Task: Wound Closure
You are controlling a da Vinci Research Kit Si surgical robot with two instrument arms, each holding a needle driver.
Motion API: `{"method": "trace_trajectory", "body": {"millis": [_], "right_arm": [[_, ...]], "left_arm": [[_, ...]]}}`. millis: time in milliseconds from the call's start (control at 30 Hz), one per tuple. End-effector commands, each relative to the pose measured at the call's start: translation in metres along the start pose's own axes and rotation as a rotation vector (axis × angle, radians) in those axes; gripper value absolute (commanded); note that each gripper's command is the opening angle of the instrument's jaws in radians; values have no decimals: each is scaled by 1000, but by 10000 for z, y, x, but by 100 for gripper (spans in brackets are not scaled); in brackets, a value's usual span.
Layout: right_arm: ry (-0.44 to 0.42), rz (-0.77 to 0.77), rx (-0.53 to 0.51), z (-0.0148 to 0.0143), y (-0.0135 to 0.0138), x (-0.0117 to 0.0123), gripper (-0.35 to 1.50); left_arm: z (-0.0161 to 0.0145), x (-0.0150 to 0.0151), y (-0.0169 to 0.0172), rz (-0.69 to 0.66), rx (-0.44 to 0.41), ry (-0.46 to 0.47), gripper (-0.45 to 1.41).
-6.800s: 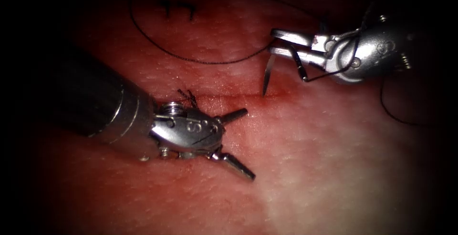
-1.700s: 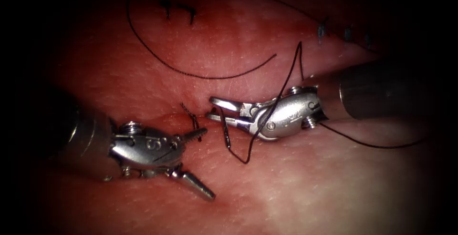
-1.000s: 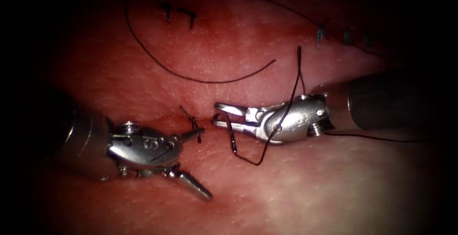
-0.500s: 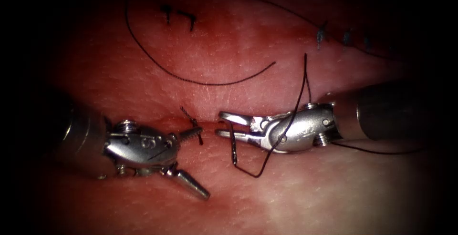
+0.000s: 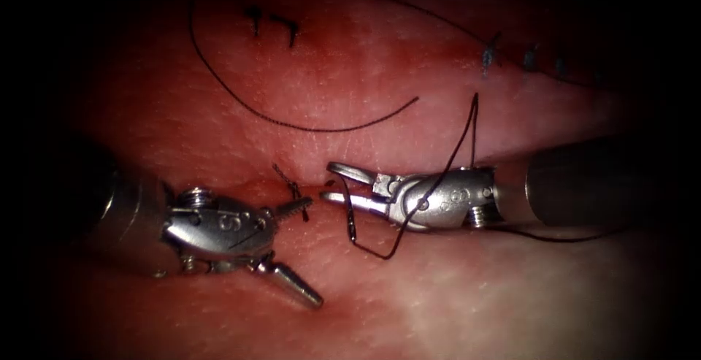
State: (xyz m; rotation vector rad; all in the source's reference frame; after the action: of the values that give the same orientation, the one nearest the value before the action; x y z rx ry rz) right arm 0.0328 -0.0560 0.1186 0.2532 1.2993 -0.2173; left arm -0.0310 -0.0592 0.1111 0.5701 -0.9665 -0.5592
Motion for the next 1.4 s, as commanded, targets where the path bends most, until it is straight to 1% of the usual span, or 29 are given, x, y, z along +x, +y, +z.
{"method": "trace_trajectory", "body": {"millis": [33,133,167,267,333,433,567,667,767,900,967,1033,1067,1100,1133,1167,1233,1267,1333,1400], "right_arm": [[-2,9,20,11,-9,-4,-35],[-15,21,84,21,-23,-3,-35],[-26,42,130,29,-31,-4,-35],[-31,68,179,35,-41,-7,-35],[-40,75,201,34,-45,-10,-35],[-52,84,199,32,-46,-12,-35],[-72,93,170,22,-33,-8,-35],[-92,104,141,8,-21,0,-35],[-111,100,104,-5,-15,1,-35],[-35,129,30,-11,9,13,-35],[4,128,9,-10,18,17,-35],[25,129,1,-10,25,21,-35],[29,127,-6,-11,27,22,7],[42,133,-19,-12,33,25,76],[49,136,-32,-12,34,27,89],[57,141,-59,-13,37,28,108],[72,140,-99,-15,41,31,130],[75,130,-118,-17,44,34,136],[92,114,-174,-27,54,47,143],[107,93,-195,-33,57,55,143]], "left_arm": [[7,7,-5,-2,3,1,99],[6,7,-5,-2,3,1,99],[6,7,-5,-2,3,1,99],[5,7,-5,-2,4,1,101],[5,8,-6,-1,4,1,101],[5,8,-6,-1,4,1,101],[4,7,-6,-2,5,1,101],[4,7,-6,-2,5,1,101],[4,6,-7,-3,5,1,101],[4,3,-8,-5,6,1,101],[3,0,-7,-7,7,0,101],[3,-2,-7,-9,7,0,101],[4,-3,-7,-9,7,0,101],[4,-3,-6,-9,7,-1,101],[5,-4,-5,-9,9,-1,101],[6,-4,-4,-10,9,-1,101],[8,-5,-2,-10,11,-1,101],[9,-6,-2,-10,10,-1,101],[17,-9,3,-12,17,-1,101],[22,-7,8,-9,20,-1,99]]}}
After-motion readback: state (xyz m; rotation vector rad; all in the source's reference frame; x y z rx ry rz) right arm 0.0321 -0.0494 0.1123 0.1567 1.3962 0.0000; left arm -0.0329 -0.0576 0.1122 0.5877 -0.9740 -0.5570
